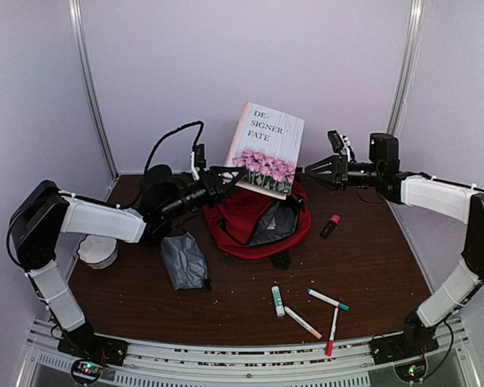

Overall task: Pack the student bag
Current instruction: Pass from the right arm to the left, then pick up the largest pocket of the bag from the student bag.

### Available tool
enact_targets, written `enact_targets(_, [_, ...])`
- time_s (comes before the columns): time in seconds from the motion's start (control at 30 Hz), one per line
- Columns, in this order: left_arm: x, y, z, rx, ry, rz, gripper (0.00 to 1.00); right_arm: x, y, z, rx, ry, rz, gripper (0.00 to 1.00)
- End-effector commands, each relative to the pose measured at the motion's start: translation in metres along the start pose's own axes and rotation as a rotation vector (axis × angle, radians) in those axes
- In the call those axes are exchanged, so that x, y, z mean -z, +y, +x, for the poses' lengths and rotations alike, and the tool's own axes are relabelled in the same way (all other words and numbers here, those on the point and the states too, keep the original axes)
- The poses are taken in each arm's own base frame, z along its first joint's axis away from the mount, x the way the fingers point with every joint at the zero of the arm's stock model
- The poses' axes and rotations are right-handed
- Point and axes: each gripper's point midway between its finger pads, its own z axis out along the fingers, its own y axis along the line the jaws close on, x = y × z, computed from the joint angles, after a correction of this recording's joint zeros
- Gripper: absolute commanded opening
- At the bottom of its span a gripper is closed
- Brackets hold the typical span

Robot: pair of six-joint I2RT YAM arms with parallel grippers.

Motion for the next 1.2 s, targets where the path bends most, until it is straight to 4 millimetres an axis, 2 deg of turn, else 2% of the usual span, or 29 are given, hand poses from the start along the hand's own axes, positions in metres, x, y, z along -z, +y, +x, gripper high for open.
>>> enact_targets(0.0, [0.021, -0.042, -0.023, -0.139, -0.019, 0.038, 0.36, 0.028, -0.002, -0.016, 0.262, 0.033, 0.138, 0.43])
enact_targets(0.07, [0.030, -0.035, -0.023, -0.165, 0.010, -0.041, 0.37, 0.033, -0.014, -0.010, 0.386, 0.115, 0.238, 0.46])
enact_targets(0.3, [0.073, -0.026, -0.036, -0.304, 0.057, -0.315, 0.37, 0.040, -0.033, -0.002, 0.805, 0.311, 0.533, 0.51])
enact_targets(0.47, [0.098, -0.026, -0.038, -0.366, 0.106, -0.431, 0.37, 0.024, -0.029, 0.007, 1.151, 0.386, 0.649, 0.61])
enact_targets(0.6, [0.115, -0.027, -0.037, -0.370, 0.108, -0.458, 0.37, 0.005, -0.023, 0.012, 1.223, 0.434, 0.594, 0.64])
enact_targets(0.73, [0.128, -0.025, -0.031, -0.366, 0.123, -0.474, 0.37, -0.011, -0.028, 0.024, 1.308, 0.537, 0.554, 0.69])
enact_targets(0.83, [0.138, -0.026, -0.027, -0.362, 0.124, -0.480, 0.36, -0.021, -0.030, 0.030, 1.327, 0.577, 0.515, 0.78])
enact_targets(0.93, [0.148, -0.025, -0.024, -0.361, 0.125, -0.500, 0.36, -0.027, -0.027, 0.029, 1.348, 0.584, 0.494, 0.81])
enact_targets(1.1, [0.169, -0.022, -0.022, -0.366, 0.121, -0.551, 0.35, -0.032, -0.024, 0.041, 1.425, 0.652, 0.449, 0.85])
enact_targets(1.17, [0.175, -0.021, -0.021, -0.363, 0.123, -0.567, 0.35, -0.034, -0.029, 0.041, 1.462, 0.675, 0.488, 0.85])
